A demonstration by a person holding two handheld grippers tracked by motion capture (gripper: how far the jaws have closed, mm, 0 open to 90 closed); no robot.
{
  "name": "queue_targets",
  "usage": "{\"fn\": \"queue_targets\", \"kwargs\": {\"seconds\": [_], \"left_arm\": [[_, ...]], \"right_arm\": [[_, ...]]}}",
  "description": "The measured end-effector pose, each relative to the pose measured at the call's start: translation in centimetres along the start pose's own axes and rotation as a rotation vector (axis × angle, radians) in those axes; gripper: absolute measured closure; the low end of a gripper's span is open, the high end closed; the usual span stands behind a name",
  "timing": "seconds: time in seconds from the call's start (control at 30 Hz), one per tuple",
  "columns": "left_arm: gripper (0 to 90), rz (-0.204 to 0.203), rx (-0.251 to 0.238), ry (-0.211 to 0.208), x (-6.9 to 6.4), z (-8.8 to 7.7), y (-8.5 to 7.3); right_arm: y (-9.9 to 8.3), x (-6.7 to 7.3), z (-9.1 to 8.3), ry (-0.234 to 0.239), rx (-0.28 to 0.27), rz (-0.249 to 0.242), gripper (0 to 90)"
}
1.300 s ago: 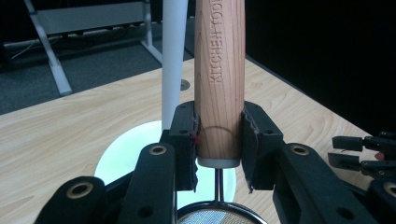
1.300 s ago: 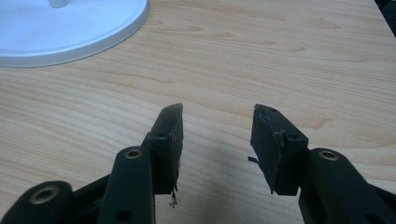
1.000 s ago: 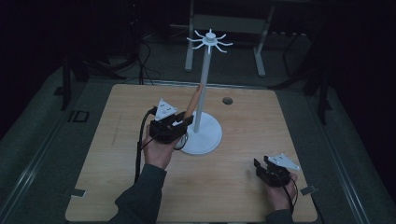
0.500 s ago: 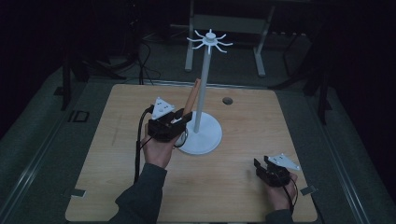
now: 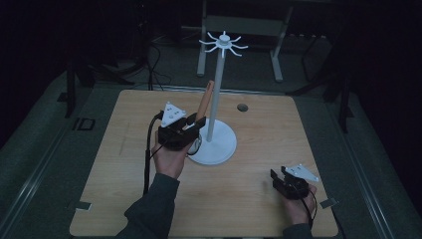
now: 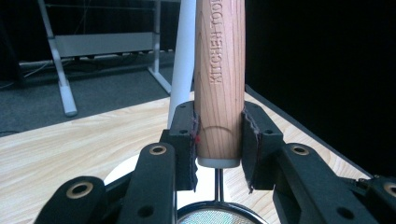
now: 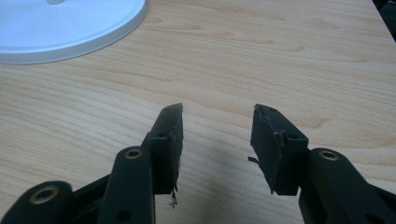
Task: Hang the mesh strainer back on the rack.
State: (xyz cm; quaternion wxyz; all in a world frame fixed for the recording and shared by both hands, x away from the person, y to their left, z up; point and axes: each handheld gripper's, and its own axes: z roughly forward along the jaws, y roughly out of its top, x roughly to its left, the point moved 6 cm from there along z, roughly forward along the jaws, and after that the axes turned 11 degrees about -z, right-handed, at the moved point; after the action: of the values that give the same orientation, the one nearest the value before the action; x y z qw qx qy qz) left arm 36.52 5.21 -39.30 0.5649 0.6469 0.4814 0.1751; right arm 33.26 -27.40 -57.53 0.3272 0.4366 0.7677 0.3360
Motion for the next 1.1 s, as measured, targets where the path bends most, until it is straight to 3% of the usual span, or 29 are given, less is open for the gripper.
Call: {"fn": "queue_targets", "kwargs": {"seconds": [1.1], "left_arm": [[69.0,-0.04,-0.117,-0.009,-0.9,-1.1,2.7]], "right_arm": [[0.0,-0.1,0.0,-0.004,0.003,0.001,53.6]]}}
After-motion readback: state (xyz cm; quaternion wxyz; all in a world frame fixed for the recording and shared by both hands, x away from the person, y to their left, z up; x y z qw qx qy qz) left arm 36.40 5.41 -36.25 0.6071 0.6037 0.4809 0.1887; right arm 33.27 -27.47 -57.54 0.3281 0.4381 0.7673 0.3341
